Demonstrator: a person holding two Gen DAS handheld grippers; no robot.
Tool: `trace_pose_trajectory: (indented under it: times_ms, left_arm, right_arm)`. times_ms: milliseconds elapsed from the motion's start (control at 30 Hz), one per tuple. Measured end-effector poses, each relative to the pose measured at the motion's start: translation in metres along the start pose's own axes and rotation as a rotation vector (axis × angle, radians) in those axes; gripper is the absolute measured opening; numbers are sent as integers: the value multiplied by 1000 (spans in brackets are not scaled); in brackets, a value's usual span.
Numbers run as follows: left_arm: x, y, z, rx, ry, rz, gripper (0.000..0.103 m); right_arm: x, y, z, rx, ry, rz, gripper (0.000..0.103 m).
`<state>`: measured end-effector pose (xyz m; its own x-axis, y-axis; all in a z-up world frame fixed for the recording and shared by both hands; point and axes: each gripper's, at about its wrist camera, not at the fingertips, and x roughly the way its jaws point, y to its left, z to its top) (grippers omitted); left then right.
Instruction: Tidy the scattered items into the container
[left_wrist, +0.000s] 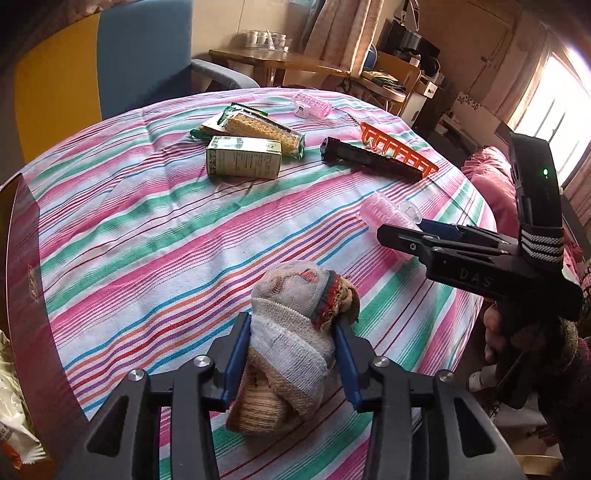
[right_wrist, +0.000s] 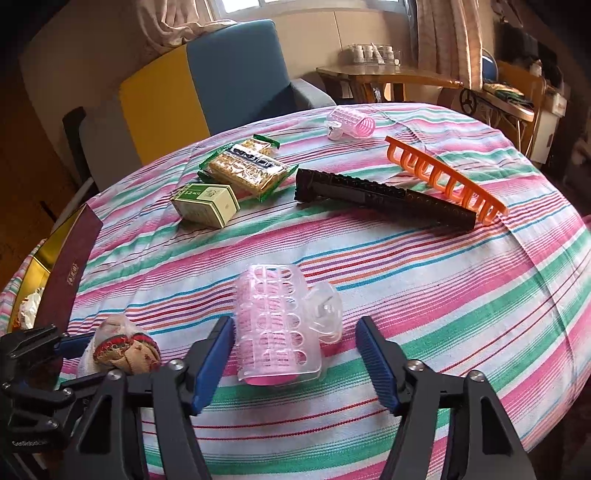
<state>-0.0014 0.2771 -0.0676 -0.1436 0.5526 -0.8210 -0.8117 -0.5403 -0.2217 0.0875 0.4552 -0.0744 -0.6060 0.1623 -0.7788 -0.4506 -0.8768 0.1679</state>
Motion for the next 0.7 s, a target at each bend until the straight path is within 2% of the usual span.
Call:
trace_pose_trajectory:
  times_ms: [133, 267, 467, 567, 700]
  left_arm:
    - [-8, 2, -4, -54, -19, -15, 35]
    - [-16, 1, -11, -95, -35, -32, 35]
    - [-45, -2, -16, -129, -104, -42, 35]
    - [-65, 3, -18, -162, -152, -39, 35]
    - [-91, 9, -22, -188, -215, 10, 35]
  right_arm:
    - [1, 4, -1, -24, -4, -22, 60]
    - [-2, 5, -5, -17, -2, -20, 59]
    - [-10, 14, -8, -22, -4, -12, 59]
    - [-14, 22, -11, -23, -5, 12, 59]
    - [-22, 41, -14, -54, -20, 32, 59]
